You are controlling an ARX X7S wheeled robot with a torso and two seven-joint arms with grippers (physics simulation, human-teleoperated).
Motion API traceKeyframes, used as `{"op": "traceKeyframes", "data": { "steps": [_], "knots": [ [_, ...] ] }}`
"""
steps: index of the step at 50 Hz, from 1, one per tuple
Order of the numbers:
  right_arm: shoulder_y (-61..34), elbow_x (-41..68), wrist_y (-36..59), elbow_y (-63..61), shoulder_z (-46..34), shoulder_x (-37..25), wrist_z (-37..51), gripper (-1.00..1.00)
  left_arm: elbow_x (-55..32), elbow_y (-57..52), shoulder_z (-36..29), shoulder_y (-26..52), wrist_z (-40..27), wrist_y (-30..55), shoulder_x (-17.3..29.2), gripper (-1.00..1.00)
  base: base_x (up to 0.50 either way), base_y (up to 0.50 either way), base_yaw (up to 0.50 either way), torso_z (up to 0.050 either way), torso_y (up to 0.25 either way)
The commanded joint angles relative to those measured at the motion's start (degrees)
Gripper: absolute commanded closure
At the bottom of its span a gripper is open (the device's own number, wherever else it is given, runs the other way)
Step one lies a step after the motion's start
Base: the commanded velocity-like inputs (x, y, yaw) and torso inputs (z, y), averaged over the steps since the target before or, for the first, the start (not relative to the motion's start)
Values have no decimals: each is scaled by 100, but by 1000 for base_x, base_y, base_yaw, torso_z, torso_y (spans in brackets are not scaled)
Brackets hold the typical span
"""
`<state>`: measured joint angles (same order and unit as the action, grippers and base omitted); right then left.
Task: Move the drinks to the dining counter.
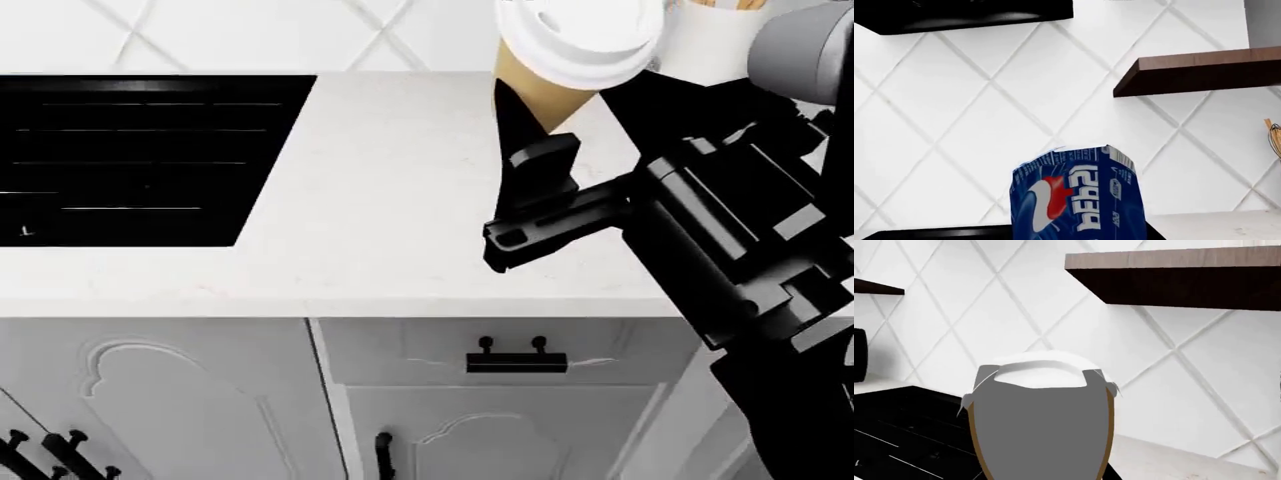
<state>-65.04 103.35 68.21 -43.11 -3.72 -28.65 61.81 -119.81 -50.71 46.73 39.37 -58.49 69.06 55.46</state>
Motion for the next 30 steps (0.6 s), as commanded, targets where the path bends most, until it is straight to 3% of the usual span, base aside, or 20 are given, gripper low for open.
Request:
{"op": "traceKeyframes", "data": {
  "steps": [1,14,30],
  "knots": [
    [-83,52,34,-76,-73,-114,75,100,-37,-8,43,-7,-84,-15,15,100,-270,500,0,0,0],
    [-168,78,17,-130,-172,-165,145,100,-57,10,113,-39,-50,-14,50,100,-267,499,0,0,0],
    [-178,98,-70,-164,-169,-201,85,100,-77,35,161,-61,-33,-48,96,100,-414,386,0,0,0]
  ]
}}
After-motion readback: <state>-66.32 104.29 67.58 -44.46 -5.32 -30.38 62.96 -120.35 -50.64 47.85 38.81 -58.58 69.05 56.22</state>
